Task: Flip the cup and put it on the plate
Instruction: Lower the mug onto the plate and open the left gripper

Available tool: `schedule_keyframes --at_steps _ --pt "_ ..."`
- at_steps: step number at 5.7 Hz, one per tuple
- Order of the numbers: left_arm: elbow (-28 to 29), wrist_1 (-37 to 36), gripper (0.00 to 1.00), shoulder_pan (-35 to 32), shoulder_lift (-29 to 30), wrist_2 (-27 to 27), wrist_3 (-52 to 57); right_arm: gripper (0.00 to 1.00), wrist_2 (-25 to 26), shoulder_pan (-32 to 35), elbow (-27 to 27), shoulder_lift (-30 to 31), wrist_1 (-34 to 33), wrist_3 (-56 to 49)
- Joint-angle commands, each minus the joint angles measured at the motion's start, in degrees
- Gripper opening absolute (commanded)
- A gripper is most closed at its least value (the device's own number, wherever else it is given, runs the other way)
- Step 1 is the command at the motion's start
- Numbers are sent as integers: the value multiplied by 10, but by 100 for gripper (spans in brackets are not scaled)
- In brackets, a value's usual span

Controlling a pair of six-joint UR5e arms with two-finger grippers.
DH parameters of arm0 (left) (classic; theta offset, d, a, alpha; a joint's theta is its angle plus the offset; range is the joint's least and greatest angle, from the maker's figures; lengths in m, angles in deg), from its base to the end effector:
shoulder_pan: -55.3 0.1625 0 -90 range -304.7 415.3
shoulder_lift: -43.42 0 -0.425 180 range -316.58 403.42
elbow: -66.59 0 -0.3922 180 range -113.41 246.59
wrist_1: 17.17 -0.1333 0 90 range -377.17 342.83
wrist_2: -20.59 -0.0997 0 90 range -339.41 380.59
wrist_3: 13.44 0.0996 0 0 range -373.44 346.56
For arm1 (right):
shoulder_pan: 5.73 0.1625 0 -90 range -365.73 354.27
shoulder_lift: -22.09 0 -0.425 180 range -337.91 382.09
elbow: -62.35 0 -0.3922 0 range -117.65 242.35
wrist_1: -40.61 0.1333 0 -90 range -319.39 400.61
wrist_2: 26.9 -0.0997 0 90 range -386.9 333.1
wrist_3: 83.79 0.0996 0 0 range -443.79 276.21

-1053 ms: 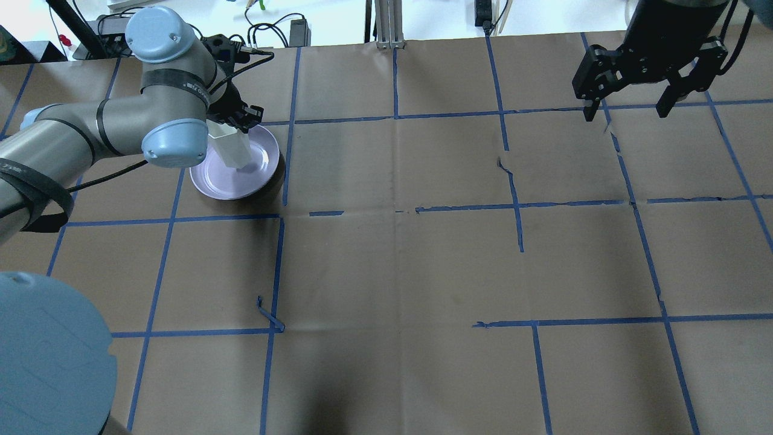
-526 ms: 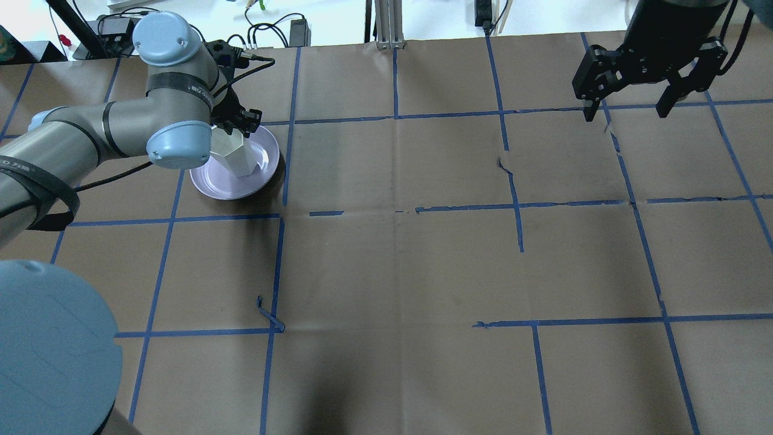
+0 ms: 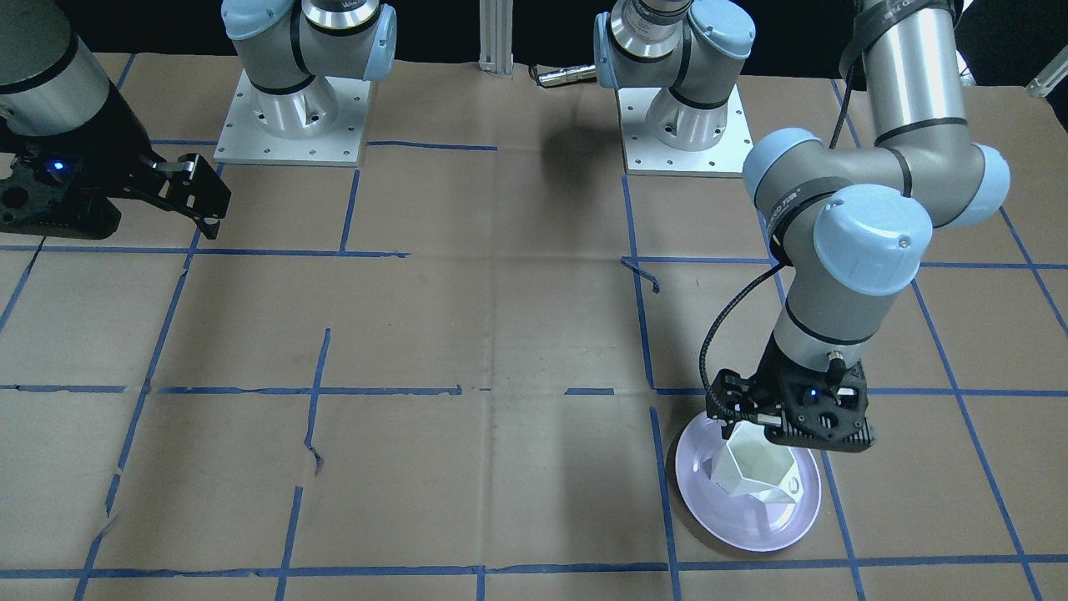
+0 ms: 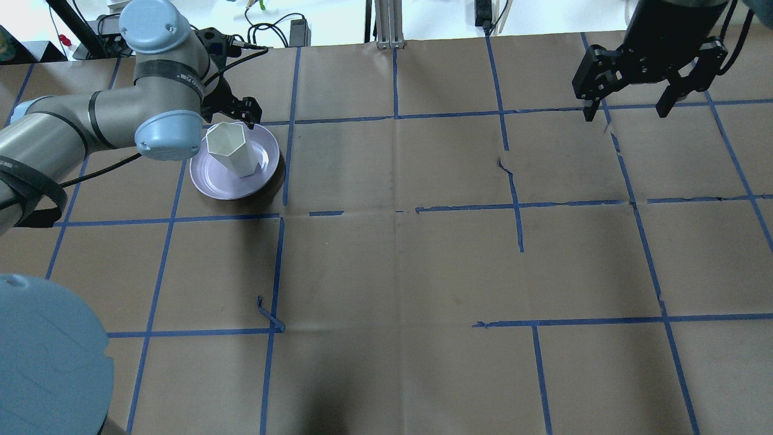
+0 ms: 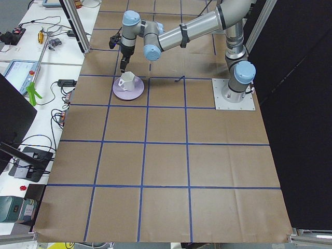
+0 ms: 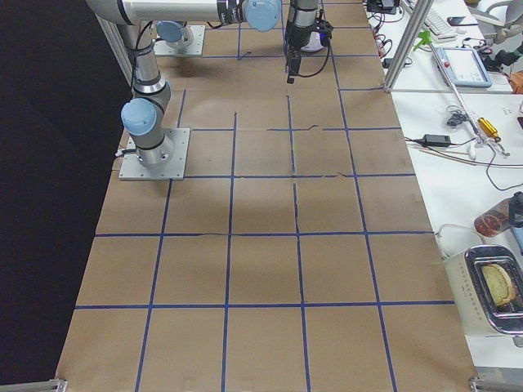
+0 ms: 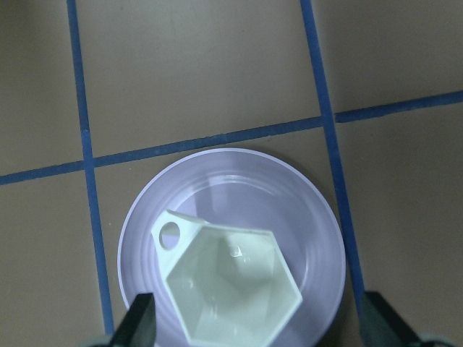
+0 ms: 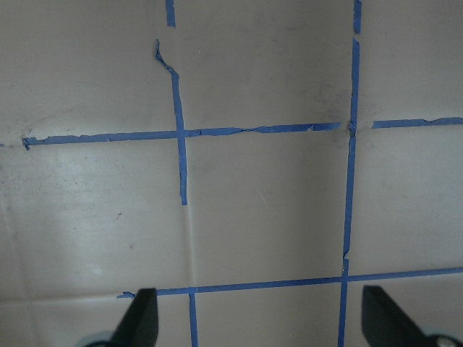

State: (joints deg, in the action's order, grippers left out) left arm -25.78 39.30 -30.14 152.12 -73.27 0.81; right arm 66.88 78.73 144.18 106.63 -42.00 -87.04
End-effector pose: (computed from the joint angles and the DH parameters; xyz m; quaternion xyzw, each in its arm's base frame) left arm -0.0768 -0.6291 0.3485 0.0803 0.9903 -0.1015 0.0508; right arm 0.0756 -0.5332 0.4969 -0.0186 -0.9985 -0.0432 0.0297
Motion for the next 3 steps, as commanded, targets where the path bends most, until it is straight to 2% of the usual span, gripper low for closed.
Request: schedule_keyframes --at_steps 1,2,3 --pt "10 165 99 -7 -95 6 -46 100 0 0 0 0 0 0" --pt "14 223 99 -9 -138 44 -115 100 0 0 0 0 1 0" --pt "37 288 99 -21 -158 47 -161 100 0 0 0 0 0 0"
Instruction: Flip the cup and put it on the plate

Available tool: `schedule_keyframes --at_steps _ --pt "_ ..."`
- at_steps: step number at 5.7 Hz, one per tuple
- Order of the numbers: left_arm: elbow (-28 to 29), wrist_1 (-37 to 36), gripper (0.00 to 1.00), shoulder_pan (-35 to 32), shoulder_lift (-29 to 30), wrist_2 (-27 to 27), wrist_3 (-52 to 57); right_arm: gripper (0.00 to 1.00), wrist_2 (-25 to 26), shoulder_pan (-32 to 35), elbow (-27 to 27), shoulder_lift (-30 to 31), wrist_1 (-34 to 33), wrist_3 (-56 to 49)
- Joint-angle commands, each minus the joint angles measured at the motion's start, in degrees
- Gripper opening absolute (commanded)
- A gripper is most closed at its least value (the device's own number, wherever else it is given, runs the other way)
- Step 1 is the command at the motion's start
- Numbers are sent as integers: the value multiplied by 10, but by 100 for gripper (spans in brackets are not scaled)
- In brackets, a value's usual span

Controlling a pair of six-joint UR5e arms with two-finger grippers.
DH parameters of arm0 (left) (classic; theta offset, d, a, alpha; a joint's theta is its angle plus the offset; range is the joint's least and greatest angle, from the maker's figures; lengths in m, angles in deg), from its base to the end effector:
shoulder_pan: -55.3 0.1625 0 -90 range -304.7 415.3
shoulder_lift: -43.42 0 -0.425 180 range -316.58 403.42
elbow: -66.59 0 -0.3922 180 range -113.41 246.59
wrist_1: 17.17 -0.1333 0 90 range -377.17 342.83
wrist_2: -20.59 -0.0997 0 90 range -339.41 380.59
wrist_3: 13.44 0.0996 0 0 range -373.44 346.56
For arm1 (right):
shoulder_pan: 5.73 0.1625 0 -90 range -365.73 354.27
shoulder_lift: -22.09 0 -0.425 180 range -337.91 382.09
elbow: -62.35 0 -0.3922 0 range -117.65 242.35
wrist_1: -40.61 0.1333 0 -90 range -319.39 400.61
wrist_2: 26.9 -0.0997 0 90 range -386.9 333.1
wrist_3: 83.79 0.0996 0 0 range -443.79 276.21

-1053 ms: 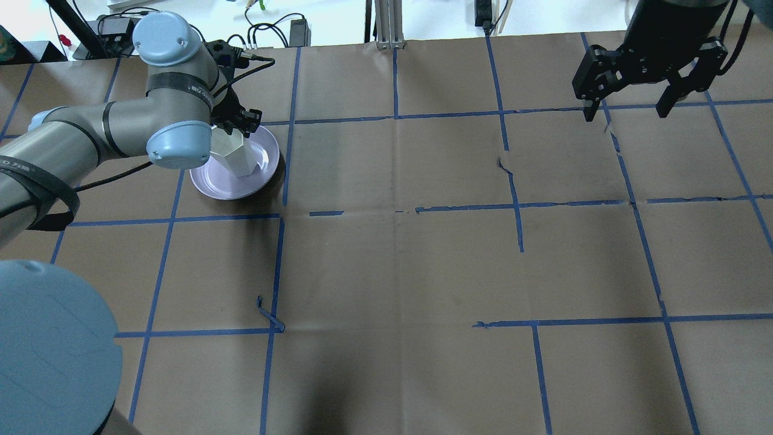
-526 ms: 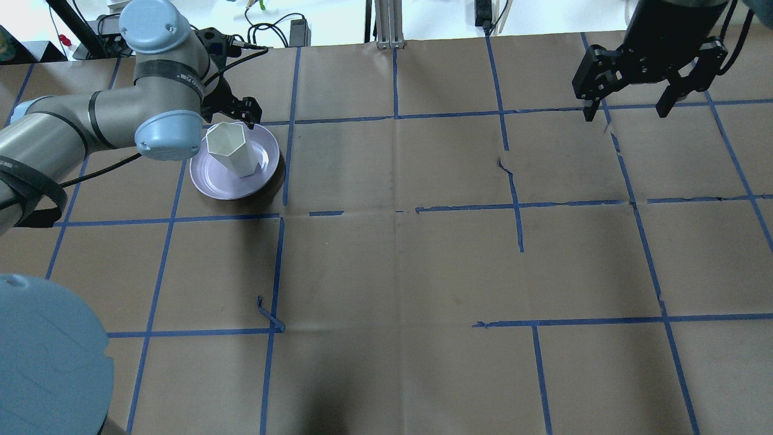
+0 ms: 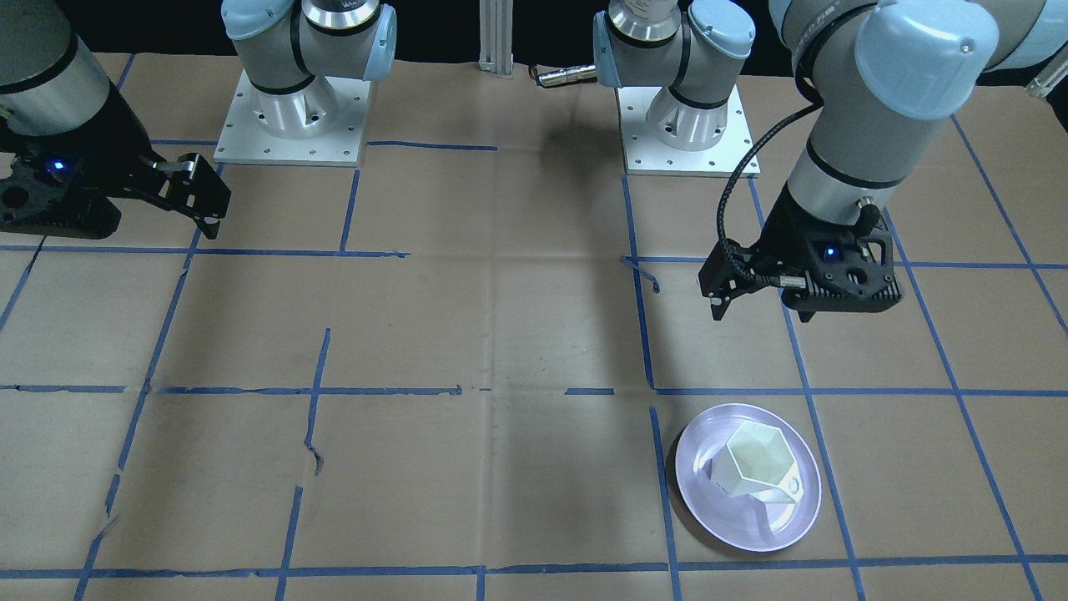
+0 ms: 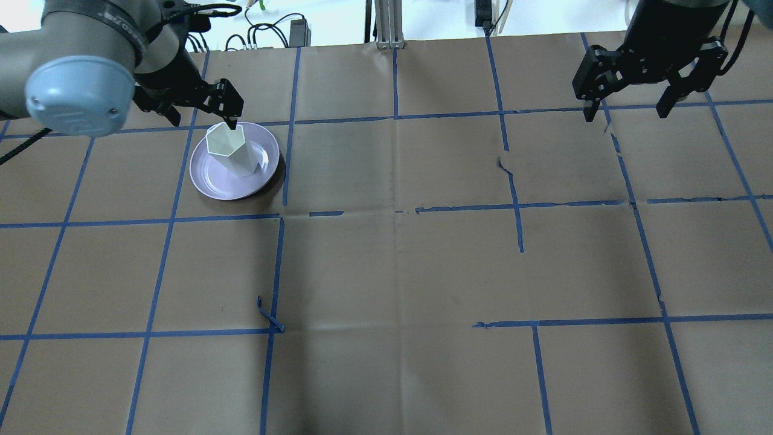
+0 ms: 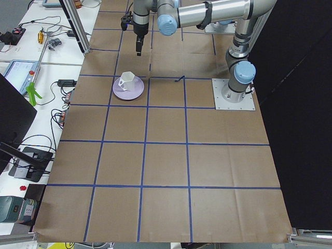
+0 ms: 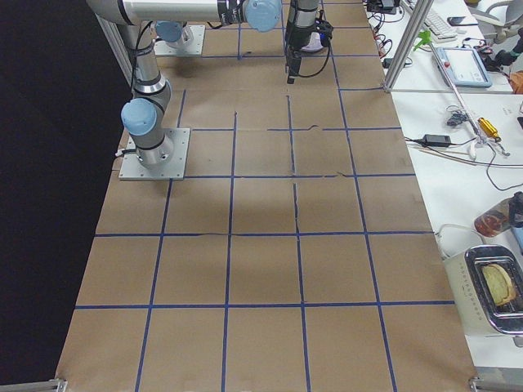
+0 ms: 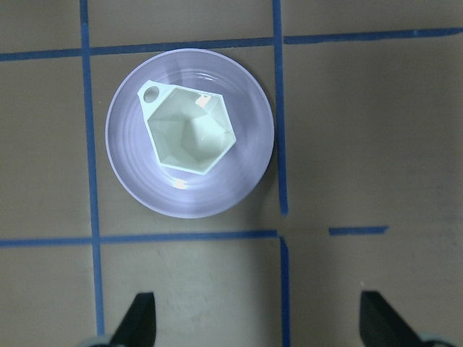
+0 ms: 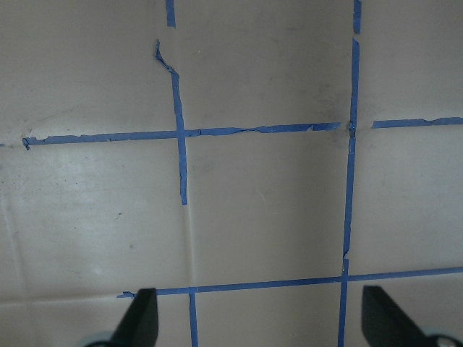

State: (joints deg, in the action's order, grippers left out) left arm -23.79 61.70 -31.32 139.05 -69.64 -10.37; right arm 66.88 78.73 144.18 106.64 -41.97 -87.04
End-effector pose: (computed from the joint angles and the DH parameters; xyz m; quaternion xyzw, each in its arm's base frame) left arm -0.1008 -0.5468 0.4541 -0.0028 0.9990 -0.0445 0.0045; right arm 0.0756 -0.5331 0.4970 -0.0186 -0.9984 -0.0434 0.0297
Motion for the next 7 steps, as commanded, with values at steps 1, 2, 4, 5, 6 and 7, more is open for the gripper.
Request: schedule_keyframes --at_steps 1,2,4,5,6,7 --pt "56 114 99 -49 -20 4 -78 100 0 0 0 0 0 0" --pt "64 126 99 -59 -13 1 -81 100 0 0 0 0 0 0" --pt "62 126 99 -60 -6 0 -87 100 0 0 0 0 0 0" --pt "63 126 99 -60 -6 0 -88 100 0 0 0 0 0 0" --pt "63 126 99 -60 -7 0 -87 100 0 0 0 0 0 0" --pt "63 126 99 -61 -8 0 -87 100 0 0 0 0 0 0"
